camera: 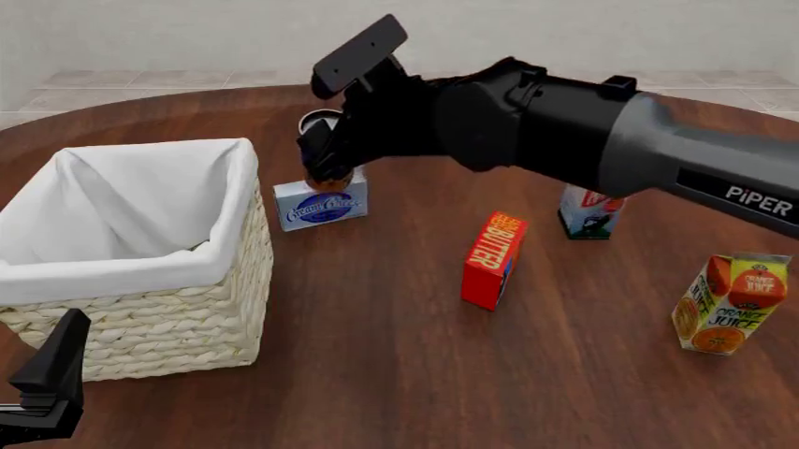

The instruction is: Pick up the alphabet soup and the tomato sauce, and put them in the basket.

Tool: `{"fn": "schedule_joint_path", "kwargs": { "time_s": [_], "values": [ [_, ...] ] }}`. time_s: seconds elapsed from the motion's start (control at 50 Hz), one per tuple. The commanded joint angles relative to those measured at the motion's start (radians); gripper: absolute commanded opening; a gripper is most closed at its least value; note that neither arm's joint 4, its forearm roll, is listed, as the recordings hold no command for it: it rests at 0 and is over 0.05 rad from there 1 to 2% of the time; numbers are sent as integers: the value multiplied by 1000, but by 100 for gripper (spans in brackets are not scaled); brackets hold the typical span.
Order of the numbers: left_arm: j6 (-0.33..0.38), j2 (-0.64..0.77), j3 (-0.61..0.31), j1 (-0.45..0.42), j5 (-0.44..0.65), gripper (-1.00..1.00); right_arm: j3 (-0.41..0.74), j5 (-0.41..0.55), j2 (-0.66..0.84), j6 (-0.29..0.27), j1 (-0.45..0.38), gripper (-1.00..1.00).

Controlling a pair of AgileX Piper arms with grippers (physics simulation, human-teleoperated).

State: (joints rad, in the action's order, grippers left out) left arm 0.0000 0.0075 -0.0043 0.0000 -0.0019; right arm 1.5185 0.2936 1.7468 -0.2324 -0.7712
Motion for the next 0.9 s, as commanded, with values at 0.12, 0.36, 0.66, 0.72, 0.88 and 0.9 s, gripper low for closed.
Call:
{"fn": "schedule_joint_path", "kwargs": {
  "time_s": [0.12, 0.36, 0.66, 0.72, 0.88, 0.9],
  "values": [
    [0, 0, 0, 0, 0, 100, 41, 31, -36, 8, -12, -100],
    [0, 0, 0, 0, 0, 100, 71, 56, -47, 0, -26, -100],
    [0, 0, 0, 0, 0, 100, 106, 86, -59, -12, -52, -100],
    [0, 0, 0, 0, 0, 100, 117, 95, -61, -15, -60, -100],
    [0, 0, 0, 0, 0, 100, 145, 116, -57, -25, -78, -100],
    [0, 0, 0, 0, 0, 100, 148, 119, -57, -27, -80, -100]
  ]
}}
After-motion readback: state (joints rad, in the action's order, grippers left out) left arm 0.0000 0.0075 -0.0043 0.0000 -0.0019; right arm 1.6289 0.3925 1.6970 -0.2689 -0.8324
